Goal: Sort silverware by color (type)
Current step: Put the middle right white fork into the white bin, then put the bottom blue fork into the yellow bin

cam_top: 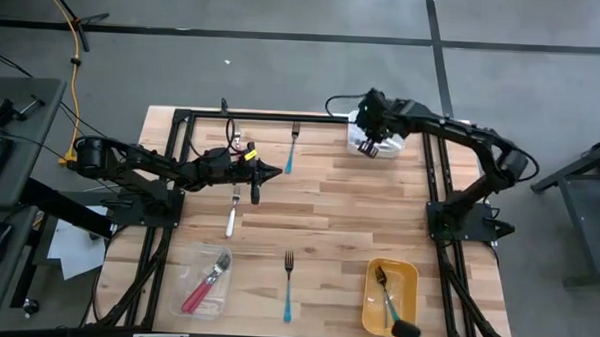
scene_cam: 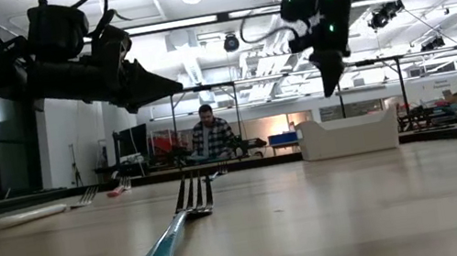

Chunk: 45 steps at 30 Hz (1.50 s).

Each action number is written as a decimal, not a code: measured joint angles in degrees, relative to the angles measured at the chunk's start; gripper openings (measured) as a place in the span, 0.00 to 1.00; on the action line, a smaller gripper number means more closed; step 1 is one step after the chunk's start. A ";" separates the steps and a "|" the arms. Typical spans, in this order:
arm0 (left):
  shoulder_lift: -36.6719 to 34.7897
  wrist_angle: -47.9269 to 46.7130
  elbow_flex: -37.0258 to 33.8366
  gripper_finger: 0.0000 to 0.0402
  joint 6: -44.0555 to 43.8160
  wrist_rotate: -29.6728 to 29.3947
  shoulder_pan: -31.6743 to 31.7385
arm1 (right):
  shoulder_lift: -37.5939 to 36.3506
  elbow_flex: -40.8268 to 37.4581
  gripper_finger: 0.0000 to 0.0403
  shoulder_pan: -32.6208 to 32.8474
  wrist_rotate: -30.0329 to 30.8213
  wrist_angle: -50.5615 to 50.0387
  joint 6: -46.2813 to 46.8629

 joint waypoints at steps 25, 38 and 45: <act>0.00 -0.98 0.00 0.00 -1.60 -0.08 -0.31 | 11.79 0.02 0.15 -9.11 -3.31 7.49 -10.29; 0.00 -0.95 0.00 0.00 -1.60 -0.17 -2.04 | 4.65 -0.06 0.14 -3.87 1.51 5.72 -5.46; 0.00 -0.96 0.00 0.00 -1.51 4.14 -4.57 | -3.52 -10.62 0.01 3.67 -4.73 18.69 1.46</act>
